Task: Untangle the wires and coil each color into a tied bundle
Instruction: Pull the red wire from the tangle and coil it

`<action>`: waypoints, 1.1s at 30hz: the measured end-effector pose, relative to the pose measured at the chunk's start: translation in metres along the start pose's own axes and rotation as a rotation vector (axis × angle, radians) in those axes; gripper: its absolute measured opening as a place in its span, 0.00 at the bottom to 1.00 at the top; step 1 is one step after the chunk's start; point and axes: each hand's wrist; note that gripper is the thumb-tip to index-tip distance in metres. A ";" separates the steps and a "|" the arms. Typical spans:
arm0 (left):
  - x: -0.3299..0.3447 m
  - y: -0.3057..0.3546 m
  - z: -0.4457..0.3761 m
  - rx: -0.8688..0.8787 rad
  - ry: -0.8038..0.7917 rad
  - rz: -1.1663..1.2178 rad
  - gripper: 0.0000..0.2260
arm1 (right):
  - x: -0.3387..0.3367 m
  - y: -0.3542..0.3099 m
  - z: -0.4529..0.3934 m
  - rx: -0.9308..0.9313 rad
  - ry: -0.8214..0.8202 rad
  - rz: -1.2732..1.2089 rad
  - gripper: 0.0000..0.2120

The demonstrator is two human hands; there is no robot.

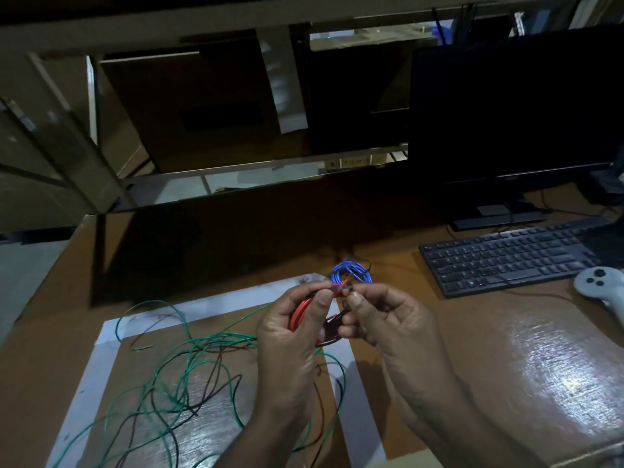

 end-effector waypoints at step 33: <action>0.006 0.008 0.004 -0.030 -0.004 0.024 0.10 | -0.005 0.002 -0.001 -0.079 -0.020 0.039 0.05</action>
Point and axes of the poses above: each hand's wrist, its own z-axis away from the middle knuckle, its own x-axis out of the palm, y = z × x, and after that the axes turned 5 degrees about -x, right-handed
